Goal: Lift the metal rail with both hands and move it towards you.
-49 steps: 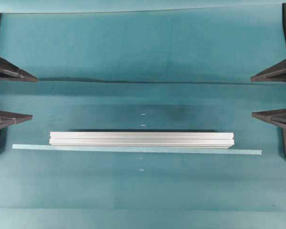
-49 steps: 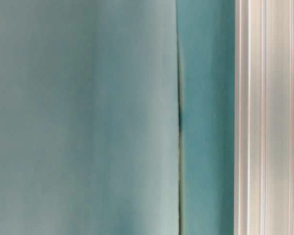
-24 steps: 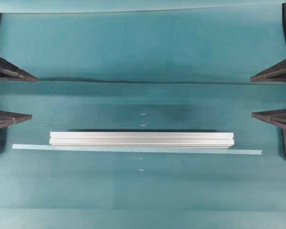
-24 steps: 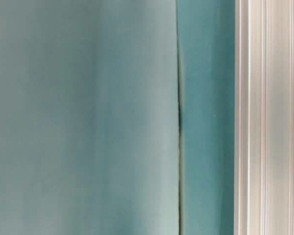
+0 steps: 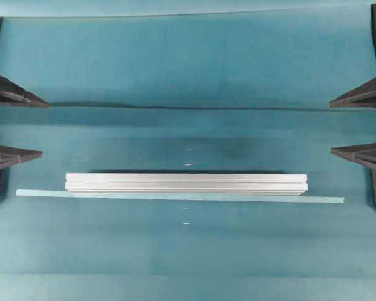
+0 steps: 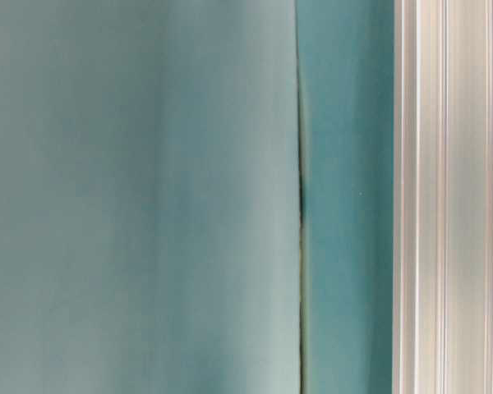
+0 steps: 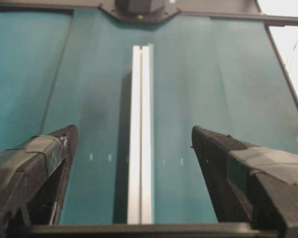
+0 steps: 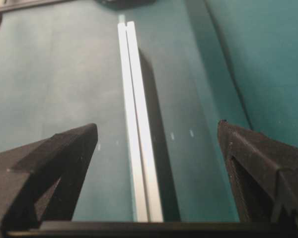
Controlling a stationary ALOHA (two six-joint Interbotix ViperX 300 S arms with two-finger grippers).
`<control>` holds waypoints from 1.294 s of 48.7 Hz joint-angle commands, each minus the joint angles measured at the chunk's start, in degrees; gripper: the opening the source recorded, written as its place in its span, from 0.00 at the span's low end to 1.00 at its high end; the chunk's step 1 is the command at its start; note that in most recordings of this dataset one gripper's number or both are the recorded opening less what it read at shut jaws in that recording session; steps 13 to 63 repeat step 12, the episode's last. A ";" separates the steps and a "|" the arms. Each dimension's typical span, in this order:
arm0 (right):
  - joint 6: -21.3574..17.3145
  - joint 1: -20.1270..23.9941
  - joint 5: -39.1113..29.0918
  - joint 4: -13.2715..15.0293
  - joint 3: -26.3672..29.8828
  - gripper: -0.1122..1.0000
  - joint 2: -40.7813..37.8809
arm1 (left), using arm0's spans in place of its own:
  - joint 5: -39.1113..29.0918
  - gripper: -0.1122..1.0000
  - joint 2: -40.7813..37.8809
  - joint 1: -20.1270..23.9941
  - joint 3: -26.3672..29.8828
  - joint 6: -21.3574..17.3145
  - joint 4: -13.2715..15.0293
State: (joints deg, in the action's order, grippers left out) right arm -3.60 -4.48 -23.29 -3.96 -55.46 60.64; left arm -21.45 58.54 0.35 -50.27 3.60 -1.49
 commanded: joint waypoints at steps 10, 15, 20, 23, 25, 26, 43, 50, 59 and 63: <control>-0.09 0.00 0.62 0.09 0.26 0.98 -0.35 | 0.53 0.92 -0.35 0.09 0.70 0.09 0.00; -0.18 0.00 0.62 0.09 0.26 0.98 -0.35 | 0.53 0.92 -0.35 0.00 0.70 0.09 0.00; -0.18 0.00 0.62 0.09 0.26 0.98 -0.35 | 0.53 0.92 -0.35 0.00 0.70 0.09 0.00; -0.18 0.00 0.62 0.09 0.26 0.98 -0.35 | 0.53 0.92 -0.35 0.00 0.70 0.09 0.00; -0.18 0.00 0.62 0.09 0.26 0.98 -0.35 | 0.53 0.92 -0.35 0.00 0.70 0.09 0.00; -0.18 0.00 0.62 0.09 0.26 0.98 -0.35 | 0.53 0.92 -0.35 0.00 0.70 0.09 0.00; -0.18 0.00 0.62 0.09 0.26 0.98 -0.35 | 0.53 0.92 -0.35 0.00 0.70 0.09 0.00; -0.18 0.00 0.62 0.09 0.26 0.98 -0.35 | 0.53 0.92 -0.35 0.00 0.70 0.09 0.00; -0.18 0.00 0.62 0.09 0.26 0.98 -0.35 | 0.53 0.92 -0.35 0.00 0.70 0.09 0.00; -0.18 0.00 0.62 0.09 0.26 0.98 -0.35 | 0.53 0.92 -0.35 0.00 0.70 0.09 0.00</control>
